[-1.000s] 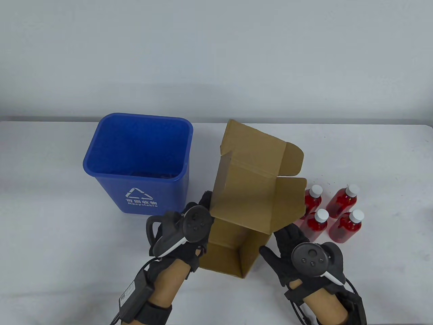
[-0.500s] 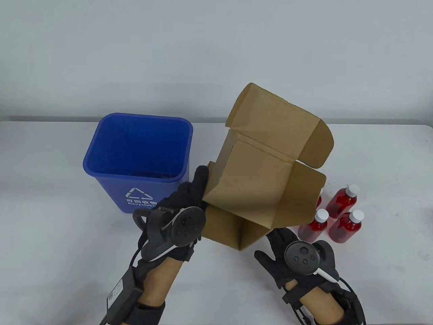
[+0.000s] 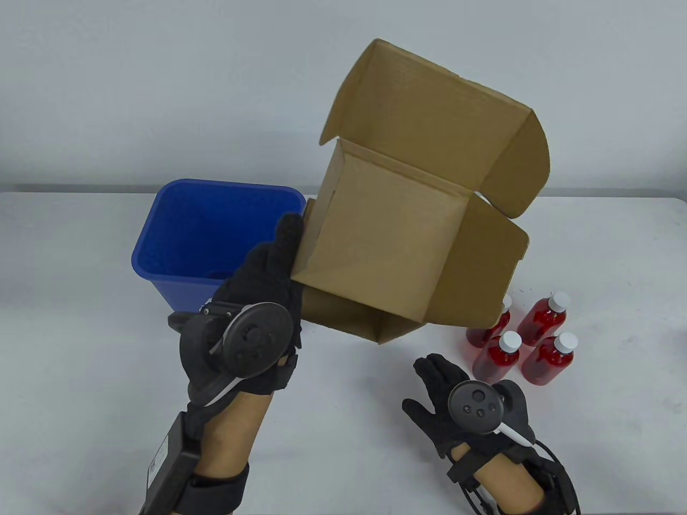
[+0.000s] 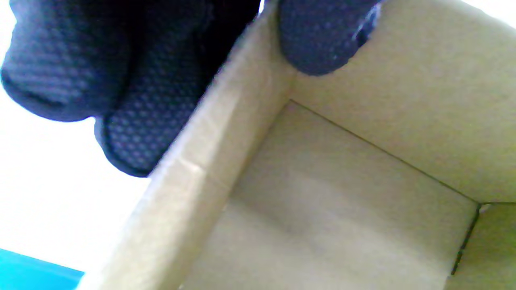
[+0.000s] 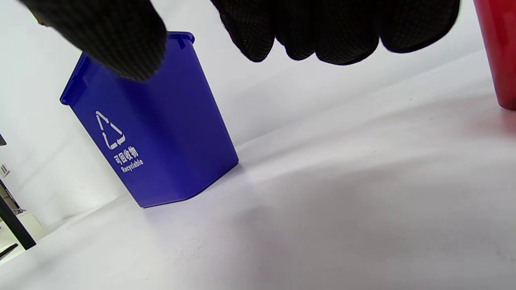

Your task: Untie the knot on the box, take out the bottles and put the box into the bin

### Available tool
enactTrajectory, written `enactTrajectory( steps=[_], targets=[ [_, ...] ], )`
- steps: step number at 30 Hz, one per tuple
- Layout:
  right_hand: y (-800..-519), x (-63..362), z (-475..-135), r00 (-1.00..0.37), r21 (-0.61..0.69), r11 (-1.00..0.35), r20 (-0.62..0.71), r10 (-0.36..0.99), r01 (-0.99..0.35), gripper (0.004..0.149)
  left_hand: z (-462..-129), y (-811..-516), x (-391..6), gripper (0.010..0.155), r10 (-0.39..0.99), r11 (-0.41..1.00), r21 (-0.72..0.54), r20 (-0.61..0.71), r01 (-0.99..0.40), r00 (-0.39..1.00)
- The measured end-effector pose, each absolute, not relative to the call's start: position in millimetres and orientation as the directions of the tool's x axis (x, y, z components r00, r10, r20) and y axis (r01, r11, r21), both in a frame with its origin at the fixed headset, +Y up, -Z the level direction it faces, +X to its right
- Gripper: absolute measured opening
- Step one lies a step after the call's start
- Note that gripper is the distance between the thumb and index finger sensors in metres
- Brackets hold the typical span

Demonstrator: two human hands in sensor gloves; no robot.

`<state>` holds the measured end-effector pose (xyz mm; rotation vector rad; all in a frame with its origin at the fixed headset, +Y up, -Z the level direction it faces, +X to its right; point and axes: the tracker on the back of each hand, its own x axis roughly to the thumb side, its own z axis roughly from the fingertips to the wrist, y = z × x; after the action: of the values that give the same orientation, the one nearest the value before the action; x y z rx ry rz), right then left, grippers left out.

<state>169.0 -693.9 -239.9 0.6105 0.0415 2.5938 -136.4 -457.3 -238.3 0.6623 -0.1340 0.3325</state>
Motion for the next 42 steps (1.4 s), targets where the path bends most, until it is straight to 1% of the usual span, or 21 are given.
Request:
enactTrajectory(
  steps=[3,8,10,15,18,25,35,42],
  targets=[
    [-694,169,-240,-0.791,0.137,-0.890,0.413,0.451,-0.435,0.075,-241,-445,-145,0.062,0.255,0.720,0.620,0.184,-0.313,0.949],
    [-695,168,-241,-0.794,0.141,-0.891,0.409,0.450,-0.432,0.074,-254,-433,-168,0.061,0.294,0.718,0.631,0.110,-0.295,0.950],
    [-695,168,-241,-0.794,0.145,-0.891,0.409,0.450,-0.430,0.074,-258,-431,-175,0.061,0.299,0.723,0.632,0.078,-0.279,0.951],
    [-696,166,-241,-0.794,0.153,-0.893,0.412,0.447,-0.423,0.074,-267,-427,-193,0.061,0.260,0.733,0.655,-0.019,-0.185,0.965],
    [-696,166,-241,-0.793,0.153,-0.893,0.414,0.447,-0.423,0.074,-271,-429,-205,0.061,0.280,0.732,0.660,-0.069,-0.167,0.957],
    [-698,166,-241,-0.792,0.152,-0.893,0.416,0.447,-0.424,0.074,-283,-445,-225,0.061,0.279,0.747,0.654,-0.152,-0.115,0.948],
    [-700,165,-242,-0.795,0.163,-0.894,0.412,0.446,-0.417,0.074,-302,-479,-246,0.061,0.334,0.791,0.593,-0.214,-0.150,0.918],
    [-701,165,-242,-0.796,0.164,-0.896,0.413,0.442,-0.413,0.074,-311,-501,-257,0.067,0.454,0.821,0.495,-0.269,-0.283,0.849]
  ],
)
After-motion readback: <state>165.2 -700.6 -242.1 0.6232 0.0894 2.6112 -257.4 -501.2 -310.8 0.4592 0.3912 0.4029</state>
